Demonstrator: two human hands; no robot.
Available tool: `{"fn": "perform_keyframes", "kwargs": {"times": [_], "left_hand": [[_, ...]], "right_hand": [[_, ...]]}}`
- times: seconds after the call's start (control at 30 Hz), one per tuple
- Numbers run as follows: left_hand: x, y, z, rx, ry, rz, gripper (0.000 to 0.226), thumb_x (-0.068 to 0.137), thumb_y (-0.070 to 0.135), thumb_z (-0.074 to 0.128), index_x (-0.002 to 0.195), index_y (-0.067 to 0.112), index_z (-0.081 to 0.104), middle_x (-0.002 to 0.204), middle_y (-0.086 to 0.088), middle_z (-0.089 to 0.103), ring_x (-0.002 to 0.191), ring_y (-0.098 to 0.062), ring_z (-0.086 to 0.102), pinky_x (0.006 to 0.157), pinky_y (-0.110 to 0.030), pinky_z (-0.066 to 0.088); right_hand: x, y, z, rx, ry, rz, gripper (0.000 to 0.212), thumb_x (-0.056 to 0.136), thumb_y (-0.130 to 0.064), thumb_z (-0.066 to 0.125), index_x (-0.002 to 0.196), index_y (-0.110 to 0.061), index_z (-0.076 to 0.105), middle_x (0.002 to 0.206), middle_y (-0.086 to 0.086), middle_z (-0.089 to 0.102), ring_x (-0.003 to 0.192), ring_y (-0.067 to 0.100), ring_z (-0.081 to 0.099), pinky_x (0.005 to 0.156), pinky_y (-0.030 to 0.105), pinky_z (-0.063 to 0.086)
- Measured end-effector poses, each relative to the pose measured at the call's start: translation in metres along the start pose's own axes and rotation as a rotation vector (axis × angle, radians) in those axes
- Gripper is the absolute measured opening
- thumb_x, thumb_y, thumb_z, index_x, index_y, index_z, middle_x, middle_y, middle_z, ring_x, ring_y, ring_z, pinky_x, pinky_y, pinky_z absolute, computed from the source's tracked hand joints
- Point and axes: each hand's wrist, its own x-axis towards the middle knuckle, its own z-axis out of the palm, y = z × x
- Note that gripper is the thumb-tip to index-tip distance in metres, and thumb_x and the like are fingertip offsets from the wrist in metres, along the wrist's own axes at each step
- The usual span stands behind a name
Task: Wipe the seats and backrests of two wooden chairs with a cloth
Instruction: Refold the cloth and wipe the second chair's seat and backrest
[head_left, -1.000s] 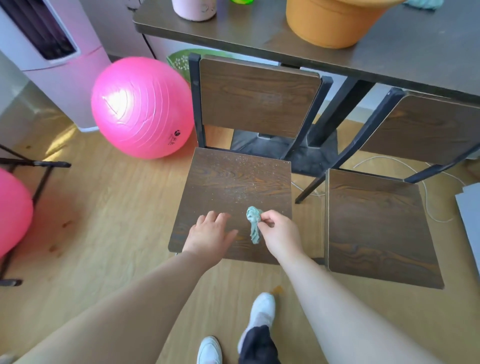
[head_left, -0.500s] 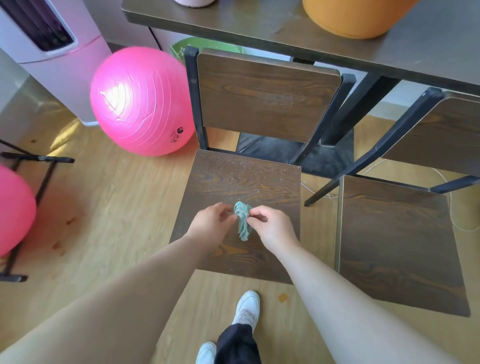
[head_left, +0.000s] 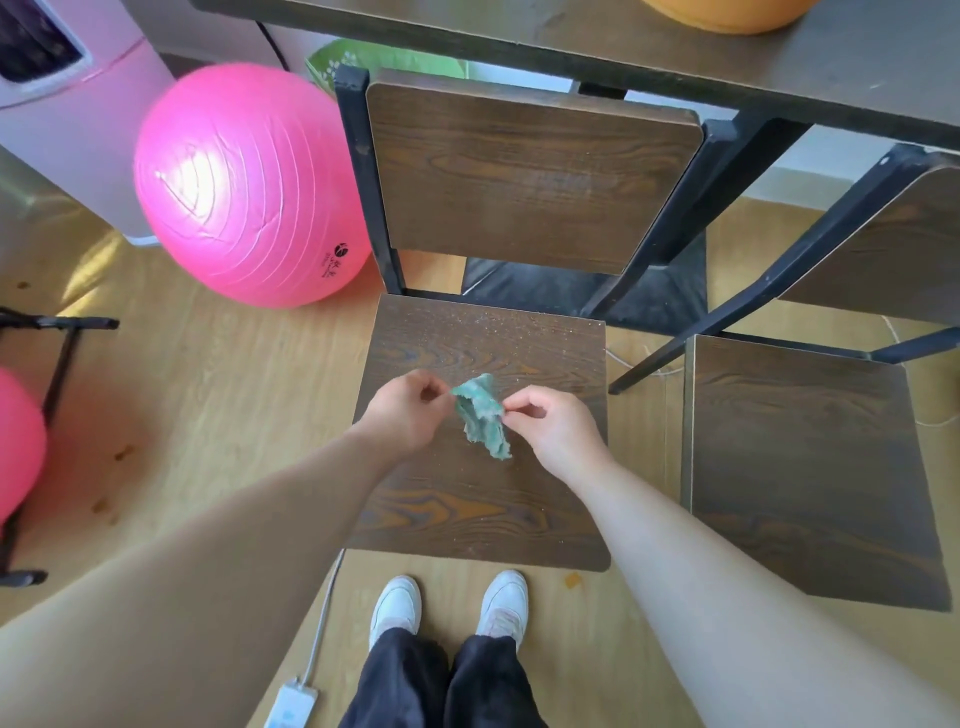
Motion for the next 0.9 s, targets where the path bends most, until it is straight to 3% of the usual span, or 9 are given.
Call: {"fn": "perform_keyframes", "kwargs": {"times": [0.2, 0.4, 0.6, 0.73, 0.8, 0.9], "left_hand": [[0.005, 0.006, -0.018, 0.059, -0.013, 0.047, 0.004, 0.088, 0.026, 0.055, 0.086, 0.026, 0.059, 0.086, 0.003, 0.064, 0.065, -0.015, 0.055, 0.054, -0.024, 0.04], [0.014, 0.005, -0.027, 0.04, -0.011, 0.087, 0.007, 0.093, 0.023, 0.052, 0.094, 0.029, 0.057, 0.093, 0.002, 0.062, 0.067, -0.015, 0.054, 0.053, -0.024, 0.039], [0.02, 0.002, -0.035, 0.108, 0.025, 0.137, 0.011, 0.097, 0.023, 0.05, 0.102, 0.029, 0.059, 0.092, 0.001, 0.06, 0.064, -0.015, 0.052, 0.052, -0.024, 0.038], [0.024, 0.003, -0.038, 0.137, 0.031, 0.159, 0.012, 0.097, 0.023, 0.051, 0.101, 0.029, 0.06, 0.092, 0.002, 0.06, 0.068, -0.013, 0.053, 0.053, -0.026, 0.038], [0.025, 0.004, -0.039, 0.14, 0.033, 0.165, 0.012, 0.097, 0.021, 0.051, 0.099, 0.028, 0.06, 0.089, 0.003, 0.059, 0.067, -0.013, 0.053, 0.053, -0.026, 0.039], [0.028, 0.005, -0.039, 0.141, 0.029, 0.159, 0.012, 0.098, 0.021, 0.051, 0.1, 0.029, 0.06, 0.089, 0.004, 0.059, 0.067, -0.013, 0.053, 0.053, -0.025, 0.038]], "right_hand": [[0.008, -0.01, -0.004, -0.077, 0.024, 0.014, 0.008, 0.089, -0.025, 0.064, 0.087, -0.029, 0.069, 0.089, -0.014, 0.066, 0.083, 0.007, 0.061, 0.07, 0.027, 0.053], [0.012, -0.015, -0.007, -0.152, 0.011, 0.033, 0.007, 0.094, -0.025, 0.056, 0.095, -0.028, 0.062, 0.092, -0.009, 0.065, 0.082, 0.01, 0.061, 0.07, 0.029, 0.053], [0.011, -0.009, -0.016, -0.214, -0.11, 0.008, 0.033, 0.093, -0.014, 0.055, 0.124, -0.024, 0.06, 0.089, -0.01, 0.064, 0.086, 0.01, 0.059, 0.077, 0.026, 0.048], [0.011, -0.003, -0.018, -0.329, -0.194, 0.024, 0.046, 0.091, -0.01, 0.056, 0.136, -0.02, 0.054, 0.095, -0.008, 0.061, 0.084, 0.012, 0.057, 0.072, 0.022, 0.042], [0.011, 0.0, -0.019, -0.376, -0.217, 0.037, 0.039, 0.092, -0.013, 0.057, 0.13, -0.02, 0.06, 0.107, -0.004, 0.064, 0.092, 0.014, 0.059, 0.075, 0.023, 0.043], [0.01, 0.002, -0.022, -0.406, -0.198, 0.029, 0.02, 0.092, -0.017, 0.059, 0.106, -0.021, 0.073, 0.094, -0.006, 0.067, 0.082, 0.014, 0.062, 0.069, 0.029, 0.051]]}}
